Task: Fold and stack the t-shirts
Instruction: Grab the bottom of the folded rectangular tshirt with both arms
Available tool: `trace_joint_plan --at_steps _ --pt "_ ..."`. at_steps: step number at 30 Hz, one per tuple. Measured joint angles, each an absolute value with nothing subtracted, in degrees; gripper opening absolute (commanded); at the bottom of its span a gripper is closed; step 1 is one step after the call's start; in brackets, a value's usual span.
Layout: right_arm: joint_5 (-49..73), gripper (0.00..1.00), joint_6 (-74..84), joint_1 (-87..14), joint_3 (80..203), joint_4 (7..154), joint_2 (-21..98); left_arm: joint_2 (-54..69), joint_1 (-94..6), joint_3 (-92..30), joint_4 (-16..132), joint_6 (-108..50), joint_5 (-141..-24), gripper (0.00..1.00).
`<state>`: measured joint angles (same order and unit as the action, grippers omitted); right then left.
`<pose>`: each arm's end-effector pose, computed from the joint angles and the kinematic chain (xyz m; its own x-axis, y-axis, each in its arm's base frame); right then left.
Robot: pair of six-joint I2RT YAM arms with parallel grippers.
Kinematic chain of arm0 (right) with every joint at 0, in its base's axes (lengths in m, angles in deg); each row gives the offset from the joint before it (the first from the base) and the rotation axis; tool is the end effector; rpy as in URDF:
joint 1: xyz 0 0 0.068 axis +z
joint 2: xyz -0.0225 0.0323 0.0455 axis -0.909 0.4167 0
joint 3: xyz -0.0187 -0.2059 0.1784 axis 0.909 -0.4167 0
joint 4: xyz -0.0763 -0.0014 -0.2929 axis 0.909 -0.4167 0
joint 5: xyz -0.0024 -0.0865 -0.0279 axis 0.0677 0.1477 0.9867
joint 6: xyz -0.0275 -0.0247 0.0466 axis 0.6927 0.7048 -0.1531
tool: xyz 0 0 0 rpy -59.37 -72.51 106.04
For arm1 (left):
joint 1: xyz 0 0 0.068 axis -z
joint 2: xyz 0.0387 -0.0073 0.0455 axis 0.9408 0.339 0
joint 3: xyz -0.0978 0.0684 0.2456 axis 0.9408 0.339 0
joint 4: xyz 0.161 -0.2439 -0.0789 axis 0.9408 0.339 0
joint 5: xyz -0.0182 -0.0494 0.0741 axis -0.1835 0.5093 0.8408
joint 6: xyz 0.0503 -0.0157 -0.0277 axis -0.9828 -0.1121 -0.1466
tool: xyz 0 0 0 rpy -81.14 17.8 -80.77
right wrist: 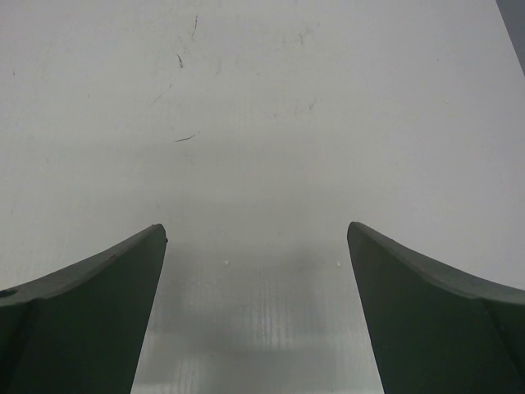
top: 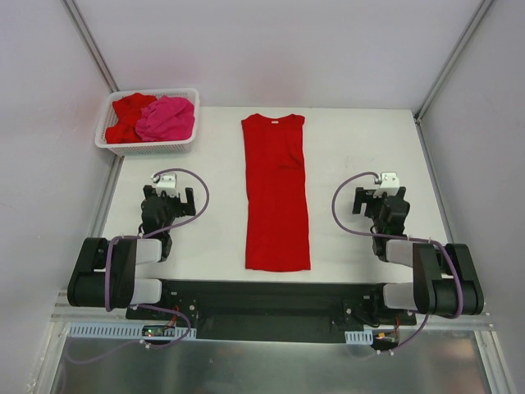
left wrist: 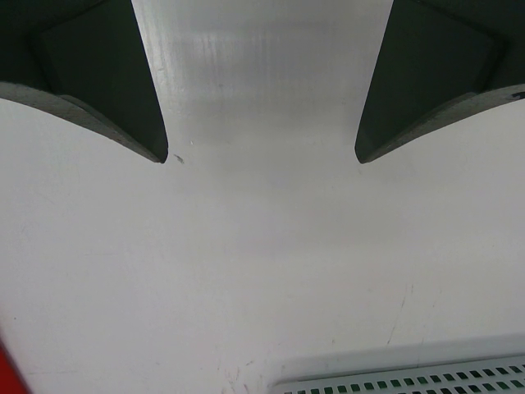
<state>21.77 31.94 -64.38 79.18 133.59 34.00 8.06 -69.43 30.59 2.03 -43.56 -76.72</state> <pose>0.2582 0.0029 0.1189 -0.1793 -0.3439 -0.9217 -0.0444 0.9388 -0.3416 0.2468 -0.0050 0.1151 -0.1341 0.0602 -0.9891 0.0632 0.9966 0.0520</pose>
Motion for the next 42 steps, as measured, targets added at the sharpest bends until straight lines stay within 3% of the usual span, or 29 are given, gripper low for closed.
trace_joint_plan --at_steps 6,8,11,17,24,30,36,39,42 --pt "22.14 0.96 31.9 -64.22 79.31 133.35 33.87 8.06 -69.43 30.59 2.01 -43.56 -76.66 0.99" --pt "25.87 0.96 31.92 -62.3 81.34 125.7 31.95 7.45 -69.34 29.87 4.63 -43.45 -76.09 0.99" --pt "28.21 0.96 31.14 -58.28 90.68 109.72 28.69 3.75 -67.99 21.5 22.23 -42.01 -72.98 0.99" --pt "22.9 0.96 26.35 -53.56 112.86 85.53 22.68 4.89 -65.02 -11.55 55.75 -37.42 -72.92 0.99" --pt "12.04 0.96 25.1 -51.61 121.38 62.64 16.47 -2.0 -64.16 -21.34 76.71 -33.29 -83.85 0.99" --pt "5.44 0.96 19.29 -52.01 121.76 56.74 15.21 3.75 -64.38 -28.16 81.24 -30.07 -99.02 0.99" --pt "1.26 0.96 14.31 -52.88 123.9 53.55 18.14 18.42 -70.31 -34.15 83.42 -22.47 -123.36 0.99" --pt "0.65 0.96 13.28 -53.21 129.14 50.25 22.51 21.46 -72.19 -35.24 84.06 -19.73 -121.64 0.99" --pt "1.53 0.96 13.24 -53.16 133.65 48.24 23.86 15.4 -72.58 -35.77 85.28 -18.62 -111.17 0.99"
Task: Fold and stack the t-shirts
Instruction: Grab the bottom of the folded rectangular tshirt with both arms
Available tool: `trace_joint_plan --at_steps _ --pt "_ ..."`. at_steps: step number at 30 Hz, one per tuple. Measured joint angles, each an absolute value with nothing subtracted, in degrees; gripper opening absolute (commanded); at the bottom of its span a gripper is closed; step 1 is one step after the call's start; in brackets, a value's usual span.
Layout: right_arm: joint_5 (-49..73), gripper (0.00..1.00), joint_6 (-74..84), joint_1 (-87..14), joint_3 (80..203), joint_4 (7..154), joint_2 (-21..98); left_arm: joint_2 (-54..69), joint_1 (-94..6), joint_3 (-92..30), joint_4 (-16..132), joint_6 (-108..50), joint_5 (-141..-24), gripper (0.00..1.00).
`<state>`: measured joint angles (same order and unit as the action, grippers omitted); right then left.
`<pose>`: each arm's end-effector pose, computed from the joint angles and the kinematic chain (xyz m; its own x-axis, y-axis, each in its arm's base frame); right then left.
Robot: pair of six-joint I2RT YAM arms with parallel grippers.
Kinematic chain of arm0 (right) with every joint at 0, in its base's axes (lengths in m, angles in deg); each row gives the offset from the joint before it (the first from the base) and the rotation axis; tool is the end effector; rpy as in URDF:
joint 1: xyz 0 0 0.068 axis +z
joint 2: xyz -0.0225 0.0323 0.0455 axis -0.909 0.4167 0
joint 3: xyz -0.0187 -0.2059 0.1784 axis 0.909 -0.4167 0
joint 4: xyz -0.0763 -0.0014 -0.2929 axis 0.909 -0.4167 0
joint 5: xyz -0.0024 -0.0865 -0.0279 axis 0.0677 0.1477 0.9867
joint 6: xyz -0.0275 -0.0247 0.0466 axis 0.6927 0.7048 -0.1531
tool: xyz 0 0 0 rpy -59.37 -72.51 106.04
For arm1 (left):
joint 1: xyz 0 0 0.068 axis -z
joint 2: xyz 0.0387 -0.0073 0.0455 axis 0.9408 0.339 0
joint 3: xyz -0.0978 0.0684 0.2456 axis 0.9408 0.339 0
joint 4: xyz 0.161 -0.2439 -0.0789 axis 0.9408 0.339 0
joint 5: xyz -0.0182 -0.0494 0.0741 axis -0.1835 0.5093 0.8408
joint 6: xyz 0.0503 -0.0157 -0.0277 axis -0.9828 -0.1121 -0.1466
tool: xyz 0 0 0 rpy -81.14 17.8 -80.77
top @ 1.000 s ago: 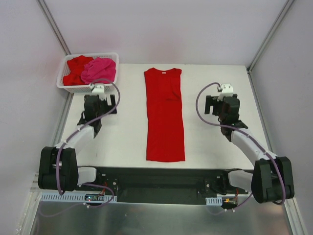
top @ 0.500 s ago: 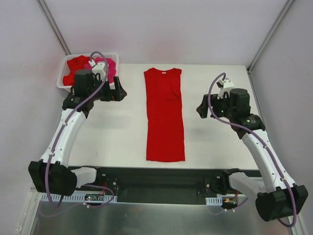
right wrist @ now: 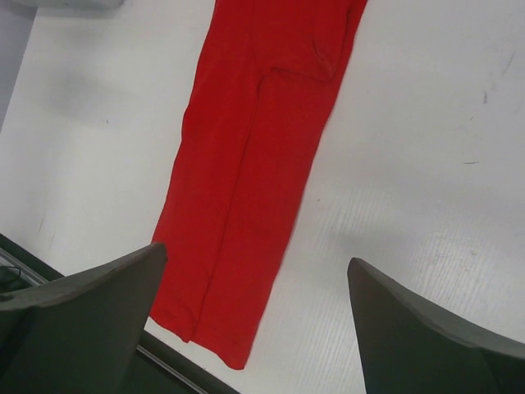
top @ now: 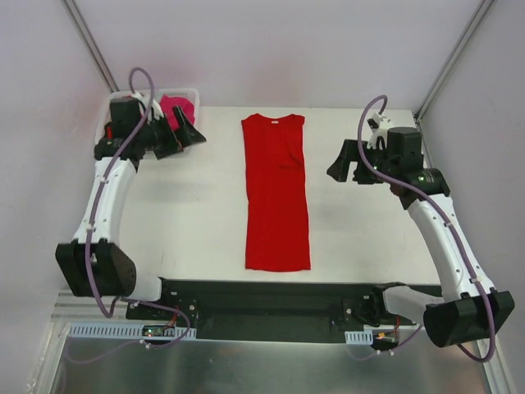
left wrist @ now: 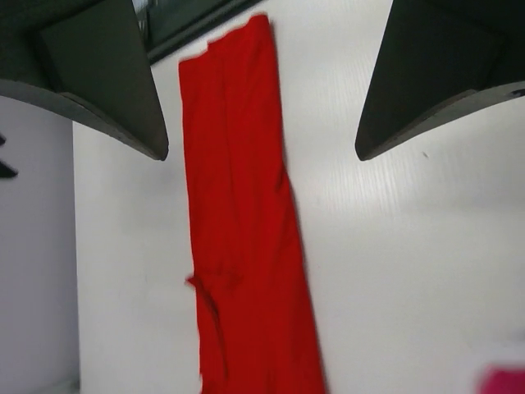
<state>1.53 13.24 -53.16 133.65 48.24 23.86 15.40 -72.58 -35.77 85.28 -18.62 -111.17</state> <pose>0.2896 0.0766 0.3636 -0.4981 -0.1288 -0.8575 -0.4714 0.8703 0.1431 0.3779 -0.0103 0.3431 -0.6687 -0.3225 -0.6699 0.2456 0.7546 -0.6085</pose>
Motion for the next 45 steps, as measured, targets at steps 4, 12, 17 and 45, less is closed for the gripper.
trace_joint_plan --at_steps 4,12,17,45 --pt "4.08 0.96 13.04 -52.27 140.53 45.88 24.04 8.5 -76.27 -46.5 86.16 -11.58 -100.52 0.99" --pt "8.48 0.96 13.06 -50.15 145.65 44.43 24.26 12.71 -80.84 -54.85 77.63 4.72 -100.79 0.99" --pt "8.98 0.96 13.02 -50.13 144.53 43.93 24.26 16.63 -73.04 -53.67 78.81 3.32 -95.89 0.99" --pt "-0.66 0.96 15.73 -43.04 153.97 45.75 31.99 3.23 -39.09 -45.93 75.88 -33.96 -79.96 0.96"
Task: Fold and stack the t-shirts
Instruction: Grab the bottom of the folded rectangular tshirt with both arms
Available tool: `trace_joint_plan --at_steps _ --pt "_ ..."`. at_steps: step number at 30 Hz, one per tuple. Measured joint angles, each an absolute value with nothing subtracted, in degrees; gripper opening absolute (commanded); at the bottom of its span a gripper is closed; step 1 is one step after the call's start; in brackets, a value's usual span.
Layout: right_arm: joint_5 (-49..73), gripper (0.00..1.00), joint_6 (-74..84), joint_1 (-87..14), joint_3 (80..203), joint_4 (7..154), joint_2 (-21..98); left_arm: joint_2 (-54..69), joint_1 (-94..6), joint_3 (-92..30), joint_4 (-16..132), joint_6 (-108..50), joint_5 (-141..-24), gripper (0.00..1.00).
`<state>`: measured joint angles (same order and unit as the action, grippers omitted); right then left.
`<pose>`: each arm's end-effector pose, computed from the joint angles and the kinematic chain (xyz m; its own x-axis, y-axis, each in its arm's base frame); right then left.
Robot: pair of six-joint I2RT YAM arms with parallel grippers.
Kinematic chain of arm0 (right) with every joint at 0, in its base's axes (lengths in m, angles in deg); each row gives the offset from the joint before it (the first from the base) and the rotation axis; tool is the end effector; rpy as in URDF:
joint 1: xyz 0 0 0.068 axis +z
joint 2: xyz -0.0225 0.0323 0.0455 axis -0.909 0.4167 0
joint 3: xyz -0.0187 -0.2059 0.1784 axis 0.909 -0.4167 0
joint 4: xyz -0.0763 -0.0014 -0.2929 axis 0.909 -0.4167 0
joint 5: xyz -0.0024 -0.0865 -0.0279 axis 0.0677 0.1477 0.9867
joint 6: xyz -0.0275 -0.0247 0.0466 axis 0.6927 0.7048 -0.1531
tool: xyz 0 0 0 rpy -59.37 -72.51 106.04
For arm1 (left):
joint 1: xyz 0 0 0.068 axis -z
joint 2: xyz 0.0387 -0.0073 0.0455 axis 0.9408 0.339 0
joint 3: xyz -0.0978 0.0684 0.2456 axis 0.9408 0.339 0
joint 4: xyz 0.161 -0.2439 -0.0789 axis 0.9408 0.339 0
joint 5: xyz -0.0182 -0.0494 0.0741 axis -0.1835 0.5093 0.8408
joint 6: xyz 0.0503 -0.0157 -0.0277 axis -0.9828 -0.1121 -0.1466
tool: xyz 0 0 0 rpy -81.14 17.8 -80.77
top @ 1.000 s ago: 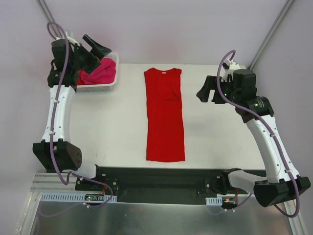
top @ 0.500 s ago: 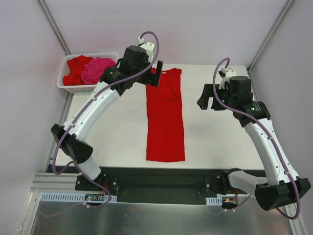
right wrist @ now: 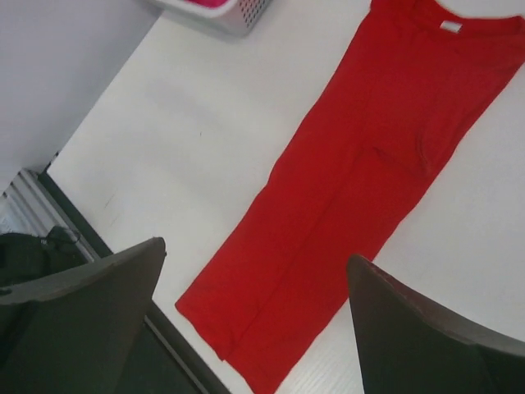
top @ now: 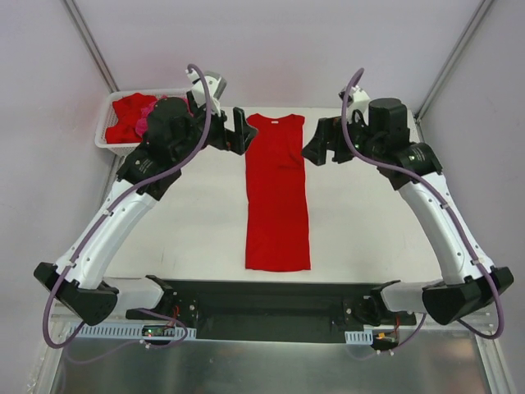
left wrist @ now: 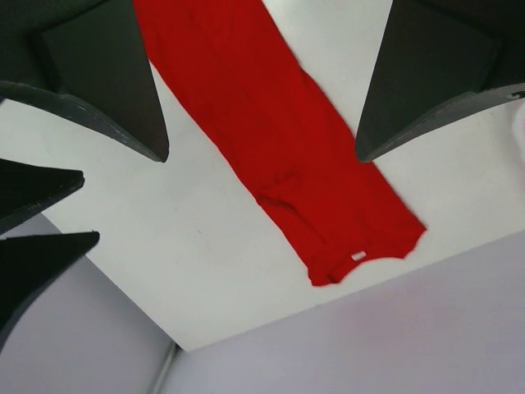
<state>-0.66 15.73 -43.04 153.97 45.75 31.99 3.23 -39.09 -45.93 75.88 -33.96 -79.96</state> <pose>0.2920 0.1364 0.4528 -0.2976 -0.1882 -0.9359 -0.6754 0.7344 0.0671 0.2685 -0.1669 0.4980 -0.0712 -0.0835 -0.9940 0.5944 0.7967 -0.1096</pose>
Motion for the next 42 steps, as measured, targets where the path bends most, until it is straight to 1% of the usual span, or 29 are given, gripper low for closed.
trace_joint_plan --at_steps 2,3,4,5,8,11,13,15,20,23,27,31,38,42 --pt "-0.94 0.96 15.44 -41.16 154.06 45.83 32.96 3.51 -39.38 -44.14 76.15 -33.18 -82.21 0.93" --pt "-0.86 0.96 15.18 -40.22 152.25 46.4 32.76 3.25 -39.97 -41.78 76.02 -31.87 -83.5 0.93" --pt "-0.53 0.96 14.94 -38.98 148.57 47.1 31.49 2.16 -40.97 -37.67 75.84 -30.05 -84.81 0.93" --pt "-0.35 0.96 14.63 -38.08 145.32 46.97 30.27 1.06 -41.98 -34.54 76.32 -28.63 -85.77 0.96" --pt "1.2 0.96 12.12 -35.92 128.88 46.93 22.68 -4.47 -46.77 -21.43 78.35 -23.95 -88.22 0.99" --pt "1.24 0.96 8.8 -38.15 117.41 44.5 13.85 -13.34 -53.54 -10.24 82.35 -19.41 -91.76 0.99" --pt "-0.05 0.96 6.31 -40.86 113.32 44.17 9.02 -18.37 -56.1 -6.67 83.21 -16.48 -94.14 0.99" --pt "-2.89 0.96 4.01 -43.59 110.24 45.7 6.03 -20.6 -56.4 -4.16 81.35 -13.57 -98.21 0.99" --pt "-12.29 0.96 -2.87 -49.03 99.24 54.82 3.67 -18.17 -56.43 2.75 75.23 -7.71 -106.97 0.99" --pt "-17.53 0.96 -6.55 -49.67 93.26 59.54 6.03 -14.37 -56.43 6.75 71.53 -5.51 -111.23 0.99" --pt "-23.59 0.96 -9.61 -50.72 90.26 64.28 11.93 -9.01 -56.8 15.27 60.58 0.35 -117.66 0.99" --pt "-28.11 0.96 -11.18 -52.4 90.26 67.06 12.96 -9.14 -56.78 23.07 55.78 6.36 -120.61 0.99" --pt "-32.37 0.96 -9.85 -54.72 91.94 64.35 13.74 -11.57 -56.8 24.08 51.95 10.89 -124.35 0.99" --pt "-34.58 0.96 -8.45 -55.2 93.74 62.88 15.14 -9.58 -56.78 21.54 55.05 10.82 -125.64 0.99"
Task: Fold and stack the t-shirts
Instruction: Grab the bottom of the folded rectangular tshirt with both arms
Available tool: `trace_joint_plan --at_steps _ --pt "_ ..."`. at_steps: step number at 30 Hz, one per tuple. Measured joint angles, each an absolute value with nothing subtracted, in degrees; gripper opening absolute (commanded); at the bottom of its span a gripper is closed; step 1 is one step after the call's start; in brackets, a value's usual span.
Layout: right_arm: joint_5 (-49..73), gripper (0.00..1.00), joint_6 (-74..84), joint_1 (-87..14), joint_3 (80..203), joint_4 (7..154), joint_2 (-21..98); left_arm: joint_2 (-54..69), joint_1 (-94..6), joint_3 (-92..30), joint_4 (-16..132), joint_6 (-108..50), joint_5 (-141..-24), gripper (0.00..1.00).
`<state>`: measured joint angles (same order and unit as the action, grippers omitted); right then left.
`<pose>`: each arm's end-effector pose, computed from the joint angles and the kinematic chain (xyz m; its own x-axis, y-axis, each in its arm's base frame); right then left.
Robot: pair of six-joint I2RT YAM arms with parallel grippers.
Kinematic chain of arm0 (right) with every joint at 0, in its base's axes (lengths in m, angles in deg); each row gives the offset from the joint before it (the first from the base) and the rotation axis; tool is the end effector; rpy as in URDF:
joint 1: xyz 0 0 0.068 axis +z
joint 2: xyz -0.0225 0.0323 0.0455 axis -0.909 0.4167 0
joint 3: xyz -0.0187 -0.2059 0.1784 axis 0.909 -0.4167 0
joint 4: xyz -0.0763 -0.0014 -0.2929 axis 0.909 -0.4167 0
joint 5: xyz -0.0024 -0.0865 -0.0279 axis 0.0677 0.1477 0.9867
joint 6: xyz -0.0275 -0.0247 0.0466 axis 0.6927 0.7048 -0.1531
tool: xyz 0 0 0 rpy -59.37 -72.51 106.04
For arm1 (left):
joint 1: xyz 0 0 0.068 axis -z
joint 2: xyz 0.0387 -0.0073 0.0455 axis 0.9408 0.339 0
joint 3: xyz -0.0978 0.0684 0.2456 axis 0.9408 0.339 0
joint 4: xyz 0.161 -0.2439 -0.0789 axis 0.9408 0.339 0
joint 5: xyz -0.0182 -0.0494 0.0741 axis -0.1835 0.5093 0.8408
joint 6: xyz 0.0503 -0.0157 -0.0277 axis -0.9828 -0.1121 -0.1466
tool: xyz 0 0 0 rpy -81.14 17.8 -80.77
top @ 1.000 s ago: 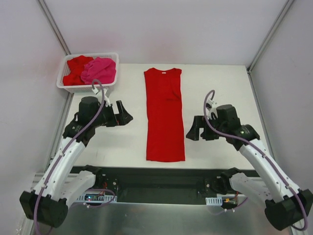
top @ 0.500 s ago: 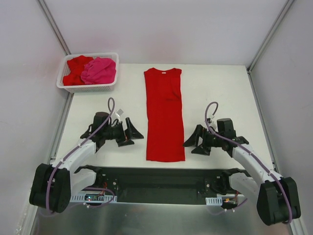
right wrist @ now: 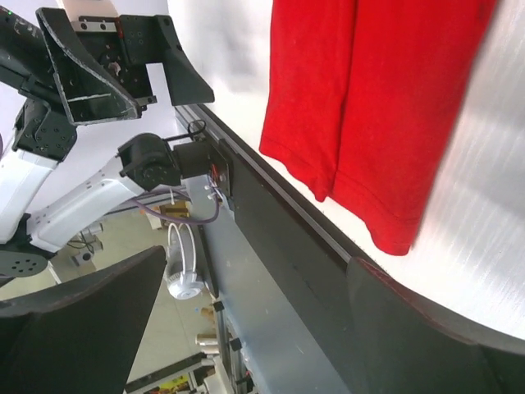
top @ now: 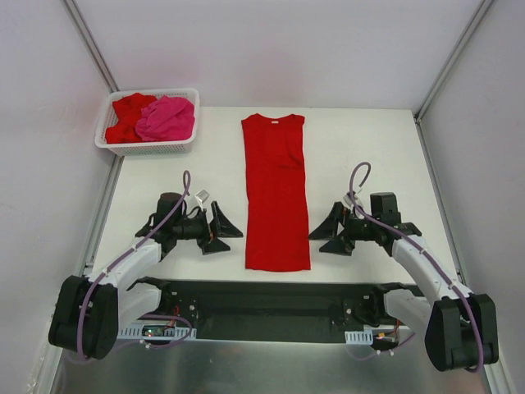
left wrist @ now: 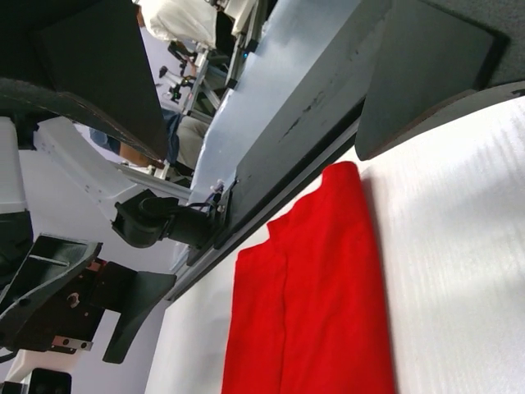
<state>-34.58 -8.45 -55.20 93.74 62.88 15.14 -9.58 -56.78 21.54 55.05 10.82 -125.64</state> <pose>0.2159 0.0747 0.1725 -0.9072 0.0448 -0.4182 -0.3435 0.4950 0.7981 0.2141 -0.0860 0.1464 -0.9451 -0.2739 -0.1783 0.0606 0.3893 -0.9191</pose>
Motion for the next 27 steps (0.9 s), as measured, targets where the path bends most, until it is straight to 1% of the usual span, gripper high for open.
trace_joint_plan --at_steps 6,12,17,22,24,27 --pt "-34.6 0.96 -10.15 -58.61 93.95 63.12 12.87 -7.24 -56.78 16.23 56.91 10.27 -127.63 0.99" --pt "-35.89 0.96 -15.53 -58.8 90.59 71.69 16.85 -10.15 -56.78 14.11 58.09 8.53 -127.08 0.99" --pt "-35.85 0.96 -22.39 -58.8 85.89 80.06 16.26 -11.66 -56.78 14.2 56.26 8.24 -126.4 0.99" --pt "-36.72 0.96 -23.59 -58.8 85.43 84.28 17.5 -7.9 -56.78 18.31 50.55 10.69 -127.34 0.99" --pt "-37.25 0.96 -22.89 -58.8 84.84 85.26 18.33 -3.92 -56.78 19.14 48.32 11.43 -129.27 0.99" --pt "-38.32 0.96 -21.21 -59.15 84.27 85.57 21.17 0.95 -56.78 22.18 40.85 13.73 -131.34 0.99"
